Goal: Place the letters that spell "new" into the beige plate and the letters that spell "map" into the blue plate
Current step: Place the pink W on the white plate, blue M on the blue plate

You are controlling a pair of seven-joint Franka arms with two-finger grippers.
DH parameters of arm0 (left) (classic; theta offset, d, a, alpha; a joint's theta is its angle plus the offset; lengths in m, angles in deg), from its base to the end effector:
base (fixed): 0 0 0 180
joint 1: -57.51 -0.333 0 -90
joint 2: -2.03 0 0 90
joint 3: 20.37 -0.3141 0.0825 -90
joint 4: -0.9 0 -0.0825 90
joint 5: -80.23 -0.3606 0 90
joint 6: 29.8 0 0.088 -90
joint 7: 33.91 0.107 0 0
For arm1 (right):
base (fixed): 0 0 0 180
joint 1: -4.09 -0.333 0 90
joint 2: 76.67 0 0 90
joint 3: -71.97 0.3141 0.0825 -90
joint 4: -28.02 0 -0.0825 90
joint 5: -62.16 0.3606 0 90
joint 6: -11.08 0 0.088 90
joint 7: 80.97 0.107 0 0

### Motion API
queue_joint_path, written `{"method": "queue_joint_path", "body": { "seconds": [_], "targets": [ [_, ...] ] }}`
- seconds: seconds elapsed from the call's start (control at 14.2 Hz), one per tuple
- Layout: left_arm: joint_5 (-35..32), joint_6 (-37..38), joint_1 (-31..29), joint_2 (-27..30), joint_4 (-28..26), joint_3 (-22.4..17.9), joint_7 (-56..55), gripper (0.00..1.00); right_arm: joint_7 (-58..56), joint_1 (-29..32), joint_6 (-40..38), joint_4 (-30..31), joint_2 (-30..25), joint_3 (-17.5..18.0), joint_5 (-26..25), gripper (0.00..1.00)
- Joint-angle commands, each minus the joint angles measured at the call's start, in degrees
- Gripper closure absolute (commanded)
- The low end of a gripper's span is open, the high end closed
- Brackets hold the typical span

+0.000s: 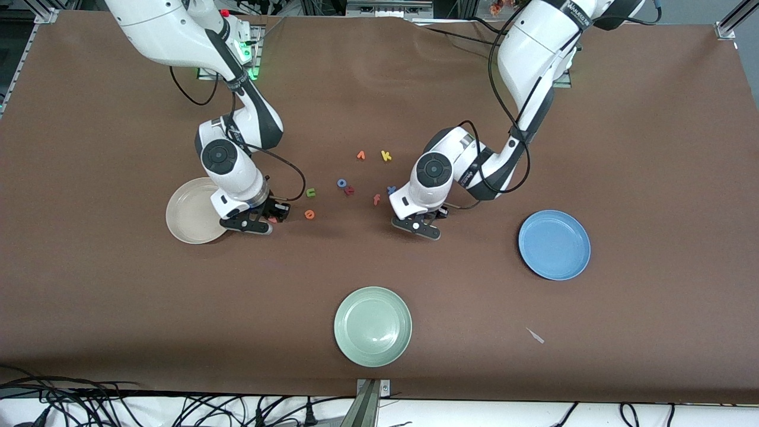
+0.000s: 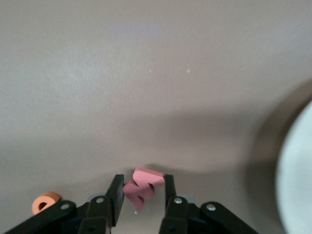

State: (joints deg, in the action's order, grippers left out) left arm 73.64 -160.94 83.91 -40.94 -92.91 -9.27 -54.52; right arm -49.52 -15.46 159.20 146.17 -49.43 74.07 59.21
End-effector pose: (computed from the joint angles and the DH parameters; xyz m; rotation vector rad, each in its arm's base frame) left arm 0.5344 -0.3877 0.1924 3.0916 -0.5129 -0.1510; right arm 0.5416 0.2154 0.2221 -3.1226 0.2071 -0.0756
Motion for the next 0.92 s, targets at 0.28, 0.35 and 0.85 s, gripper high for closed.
{"method": "queue_joint_path", "body": {
  "seconds": [0.28, 0.35, 0.85],
  "targets": [
    [-1.59, 12.48, -8.80, 9.38, 0.30, -0.37, 17.15, 1.00, -22.81, 0.13, -11.00, -0.99, -7.19, -10.08, -0.05, 0.94],
    [-1.58, 14.23, -11.17, 10.43, 0.38, -0.29, 19.97, 1.00, -24.57, 0.22, -11.79, -0.38, -8.15, -11.23, -0.04, 0.94],
    [-1.58, 18.03, -28.59, 9.49, -0.75, -0.29, 37.04, 1.00, -40.49, 0.31, -13.03, 11.21, -16.15, -21.69, 2.06, 0.85]
  ]
}}
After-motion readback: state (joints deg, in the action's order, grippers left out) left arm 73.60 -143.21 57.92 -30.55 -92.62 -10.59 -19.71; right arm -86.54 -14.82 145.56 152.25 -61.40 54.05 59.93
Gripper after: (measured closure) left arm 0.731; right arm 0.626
